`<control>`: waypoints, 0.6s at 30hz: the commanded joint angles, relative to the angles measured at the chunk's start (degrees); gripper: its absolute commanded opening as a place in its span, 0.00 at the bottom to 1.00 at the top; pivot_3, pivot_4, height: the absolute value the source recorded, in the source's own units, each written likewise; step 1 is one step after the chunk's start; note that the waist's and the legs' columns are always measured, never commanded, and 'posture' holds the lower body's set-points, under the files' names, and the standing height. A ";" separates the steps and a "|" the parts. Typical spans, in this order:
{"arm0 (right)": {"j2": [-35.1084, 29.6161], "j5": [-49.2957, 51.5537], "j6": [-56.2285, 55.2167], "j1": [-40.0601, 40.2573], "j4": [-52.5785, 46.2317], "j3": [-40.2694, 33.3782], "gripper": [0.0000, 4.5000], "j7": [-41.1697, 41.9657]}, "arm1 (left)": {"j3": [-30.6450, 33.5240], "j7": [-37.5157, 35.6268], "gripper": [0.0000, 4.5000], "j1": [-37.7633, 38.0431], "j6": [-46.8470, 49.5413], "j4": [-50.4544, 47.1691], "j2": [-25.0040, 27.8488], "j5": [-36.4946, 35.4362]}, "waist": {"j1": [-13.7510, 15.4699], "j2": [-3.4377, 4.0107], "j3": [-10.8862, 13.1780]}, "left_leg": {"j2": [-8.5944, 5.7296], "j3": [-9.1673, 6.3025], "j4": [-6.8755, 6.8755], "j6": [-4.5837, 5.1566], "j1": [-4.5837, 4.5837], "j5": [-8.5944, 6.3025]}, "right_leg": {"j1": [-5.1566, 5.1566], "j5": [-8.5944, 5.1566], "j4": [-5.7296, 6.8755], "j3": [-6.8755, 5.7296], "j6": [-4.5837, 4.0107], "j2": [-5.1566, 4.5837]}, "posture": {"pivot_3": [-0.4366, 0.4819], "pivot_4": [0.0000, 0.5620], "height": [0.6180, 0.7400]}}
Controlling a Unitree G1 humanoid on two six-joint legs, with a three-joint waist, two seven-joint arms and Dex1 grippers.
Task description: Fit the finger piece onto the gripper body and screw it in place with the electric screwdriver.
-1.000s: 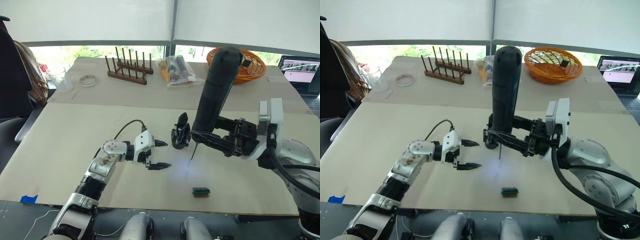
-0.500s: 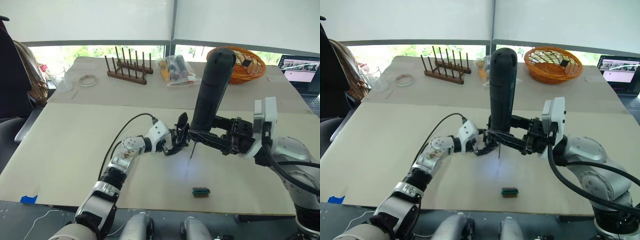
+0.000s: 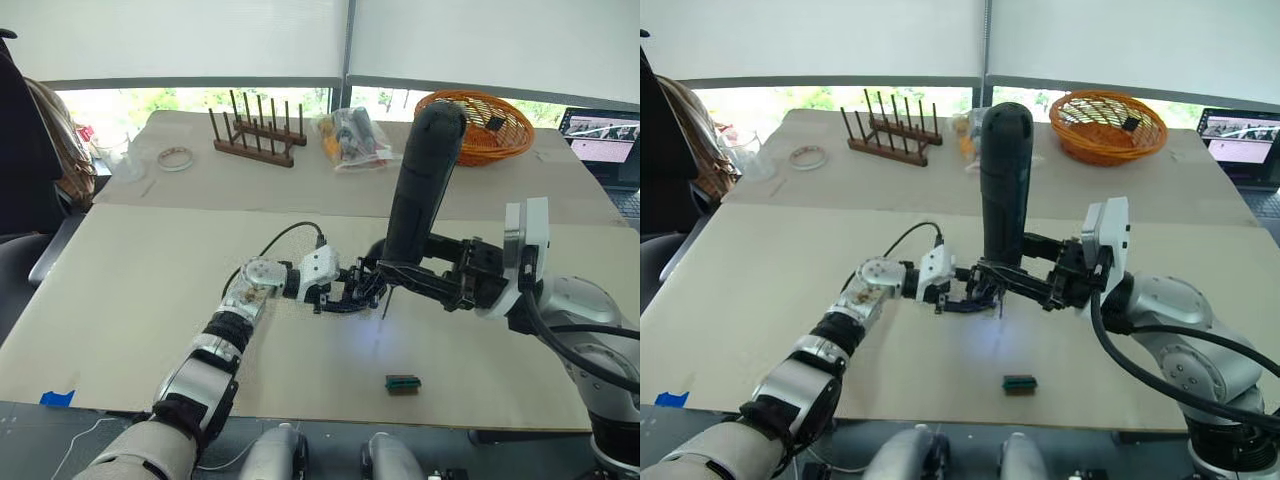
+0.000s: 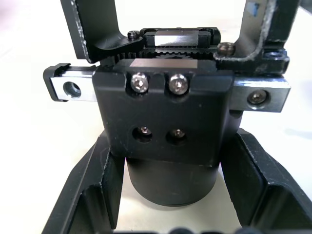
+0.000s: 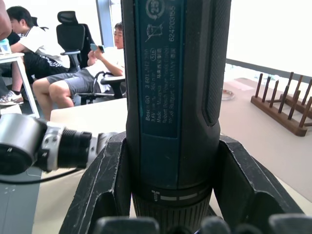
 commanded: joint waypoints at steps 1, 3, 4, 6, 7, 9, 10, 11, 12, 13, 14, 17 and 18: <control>-0.45 1.00 -0.58 -0.33 -2.76 -2.85 0.43 0.07 | 1.03 -3.90 0.52 -3.51 -5.20 3.17 -0.82 -0.44 | 0.00 0.00 0.00 | -0.02 0.04 0.01 0.01 -0.09 0.00 | -0.11 0.02 0.03 -0.04 0.03 0.03 | 0.48 0.27 1.00; -0.57 0.99 -0.48 -0.15 -2.98 -3.09 0.43 0.07 | 1.39 -4.15 0.52 -4.34 -6.69 6.27 -0.83 0.17 | -0.06 0.00 0.00 | -0.07 0.12 0.02 0.03 -0.16 0.01 | -0.19 0.04 0.06 -0.08 0.07 0.14 | 0.48 0.27 1.00; -0.64 1.02 -0.45 -0.02 -3.09 -3.21 0.43 0.05 | 1.57 -4.22 0.52 -4.68 -6.96 7.57 -0.85 0.43 | -0.12 -0.01 0.01 | -0.08 0.15 0.03 0.08 -0.16 0.01 | -0.20 0.05 0.05 -0.10 0.09 0.26 | 0.48 0.27 1.00; -0.73 1.11 -0.42 0.33 -3.36 -3.44 0.43 -0.02 | 1.51 -2.25 0.52 -5.16 -7.30 9.77 -0.74 1.88 | -0.11 -0.02 0.01 | -0.08 0.16 0.05 0.15 -0.18 0.01 | -0.17 0.08 0.04 -0.10 0.15 0.27 | 0.48 0.27 1.00; -0.75 1.16 -0.40 0.50 -3.50 -3.54 0.43 -0.09 | 1.32 -0.89 0.52 -5.37 -7.12 10.74 -0.65 2.79 | -0.09 -0.02 0.01 | -0.08 0.17 0.08 0.19 -0.18 -0.01 | -0.17 0.10 0.04 -0.10 0.17 0.28 | 0.48 0.27 1.00; -0.79 1.32 -0.31 0.72 -3.68 -3.70 0.43 -0.19 | 1.23 0.84 0.52 -5.63 -6.62 11.96 -0.53 3.92 | -0.10 -0.02 0.01 | -0.09 0.17 0.15 0.32 -0.18 -0.03 | -0.11 0.14 0.02 -0.09 0.26 0.29 | 0.48 0.27 1.00; -0.79 1.45 -0.23 0.77 -3.79 -3.72 0.43 -0.25 | 1.26 1.22 0.52 -5.67 -6.20 12.31 -0.43 4.24 | -0.13 -0.02 0.01 | -0.09 0.17 0.18 0.49 -0.18 -0.11 | -0.10 0.16 0.02 -0.09 0.29 0.29 | 0.48 0.27 1.00; -0.80 1.57 -0.14 0.78 -3.89 -3.69 0.43 -0.30 | 1.28 1.38 0.52 -5.58 -5.88 12.49 -0.20 4.53 | -0.20 -0.02 0.01 | -0.09 0.17 0.21 0.61 -0.17 -0.15 | -0.09 0.18 0.02 -0.07 0.33 0.30 | 0.48 0.27 1.00; -0.83 1.70 -0.06 0.77 -3.91 -3.71 0.43 -0.30 | 1.33 1.46 0.52 -5.50 -5.78 12.54 -0.03 4.72 | -0.23 -0.02 0.01 | -0.09 0.16 0.24 0.62 -0.17 -0.16 | -0.08 0.19 0.03 -0.07 0.34 0.30 | 0.48 0.27 1.00; -0.85 1.82 0.04 0.72 -3.93 -3.69 0.43 -0.34 | 1.55 1.41 0.52 -5.38 -5.30 12.40 0.20 4.62 | -0.24 -0.02 0.01 | -0.09 0.16 0.25 0.61 -0.17 -0.15 | -0.08 0.19 0.04 -0.07 0.35 0.30 | 0.48 0.27 1.00; -0.86 1.91 0.11 0.61 -3.94 -3.63 0.43 -0.38 | 1.82 0.78 0.75 -5.10 -4.71 11.90 0.51 4.32 | -0.27 -0.02 0.01 | -0.09 0.16 0.26 0.60 -0.17 -0.14 | -0.08 0.19 0.04 -0.08 0.35 0.30 | 0.48 0.27 1.00; -0.85 2.12 0.27 0.23 -3.86 -3.41 0.43 -0.55 | 2.42 -0.10 1.00 -3.56 -3.16 8.97 1.53 3.79 | -0.54 -0.02 0.01 | -0.09 0.17 0.24 0.39 -0.18 -0.02 | -0.13 0.19 0.07 -0.08 0.35 0.32 | 0.48 0.27 1.00; -0.83 2.17 0.31 0.11 -3.79 -3.34 0.43 -0.57 | 2.65 0.10 1.00 -2.76 -2.45 7.55 1.96 3.62 | -0.54 -0.02 0.01 | -0.09 0.17 0.23 0.31 -0.18 0.03 | -0.14 0.19 0.08 -0.08 0.35 0.33 | 0.48 0.27 1.00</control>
